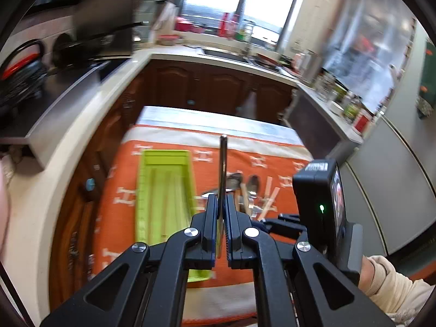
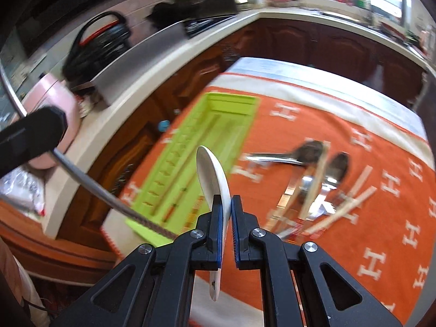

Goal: Organize utensils
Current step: 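Place the metal chopstick and white spoon into the green tray, opening both tools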

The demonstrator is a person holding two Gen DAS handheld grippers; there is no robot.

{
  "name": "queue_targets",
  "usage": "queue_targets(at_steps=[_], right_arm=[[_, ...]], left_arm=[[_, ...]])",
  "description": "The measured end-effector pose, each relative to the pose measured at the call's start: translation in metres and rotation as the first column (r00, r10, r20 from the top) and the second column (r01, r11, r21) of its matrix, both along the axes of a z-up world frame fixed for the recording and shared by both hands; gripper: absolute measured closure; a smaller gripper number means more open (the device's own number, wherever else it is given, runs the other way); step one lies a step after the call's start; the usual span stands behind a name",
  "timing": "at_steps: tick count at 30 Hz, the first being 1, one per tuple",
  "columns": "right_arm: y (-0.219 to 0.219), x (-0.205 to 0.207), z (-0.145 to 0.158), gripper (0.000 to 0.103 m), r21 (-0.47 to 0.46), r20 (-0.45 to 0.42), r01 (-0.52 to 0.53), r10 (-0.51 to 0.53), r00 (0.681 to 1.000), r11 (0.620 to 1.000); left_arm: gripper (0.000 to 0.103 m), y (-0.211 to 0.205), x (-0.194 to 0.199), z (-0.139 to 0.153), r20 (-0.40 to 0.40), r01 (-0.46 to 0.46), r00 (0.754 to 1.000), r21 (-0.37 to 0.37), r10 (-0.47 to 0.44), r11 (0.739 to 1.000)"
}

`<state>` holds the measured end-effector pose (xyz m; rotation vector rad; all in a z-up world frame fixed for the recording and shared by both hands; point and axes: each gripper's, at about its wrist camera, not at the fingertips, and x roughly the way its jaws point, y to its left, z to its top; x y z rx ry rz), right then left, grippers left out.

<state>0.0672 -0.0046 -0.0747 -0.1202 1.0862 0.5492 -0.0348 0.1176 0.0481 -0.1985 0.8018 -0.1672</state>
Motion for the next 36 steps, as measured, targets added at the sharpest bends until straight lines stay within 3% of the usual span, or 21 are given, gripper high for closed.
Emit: queue_targets(at_steps=[4,7,13,17,21,23,25,29,36], right_arm=[[0.040,0.000,-0.008,0.098,0.036,-0.046,-0.061,0.062,0.997,0.997],[0.058,0.010,-0.024,0.098,0.064,-0.110,-0.049,0.056,0.992,0.997],[0.070,0.049,-0.066,0.098,0.067,-0.211,0.078,-0.063,0.975,0.995],[0.066,0.077,-0.087,0.097,0.051,-0.209,0.147,-0.133,0.969,0.988],[0.062,0.109,-0.099,0.097,0.059,-0.199,0.205,-0.190,0.961,0.977],[0.062,0.120,-0.102,0.096,0.063,-0.200,0.222,-0.205,0.958,0.973],[0.061,0.129,-0.106,0.089,0.064,-0.200,0.228,-0.212,0.957,0.971],[0.058,0.137,-0.104,0.087,0.065,-0.169,0.218,-0.205,0.964,0.974],[0.046,0.129,-0.085,0.087,0.090,-0.136,0.197,-0.184,0.974,0.976]], left_arm=[[0.100,0.030,0.008,-0.010,-0.047,-0.067,0.997,0.007,0.068,0.998],[0.100,0.047,0.024,-0.030,-0.104,-0.097,0.990,0.005,0.097,0.995],[0.100,0.059,0.072,-0.090,-0.241,-0.106,0.964,0.030,0.110,0.994],[0.100,0.058,0.101,-0.125,-0.293,-0.104,0.949,0.061,0.118,0.993],[0.099,0.061,0.126,-0.153,-0.339,-0.105,0.934,0.046,0.115,0.993],[0.095,0.058,0.133,-0.160,-0.346,-0.099,0.931,0.063,0.115,0.993],[0.092,0.057,0.139,-0.167,-0.353,-0.106,0.927,0.070,0.124,0.992],[0.079,0.061,0.140,-0.167,-0.347,-0.132,0.926,0.064,0.146,0.989],[0.067,0.061,0.135,-0.156,-0.318,-0.158,0.933,0.064,0.170,0.985]])
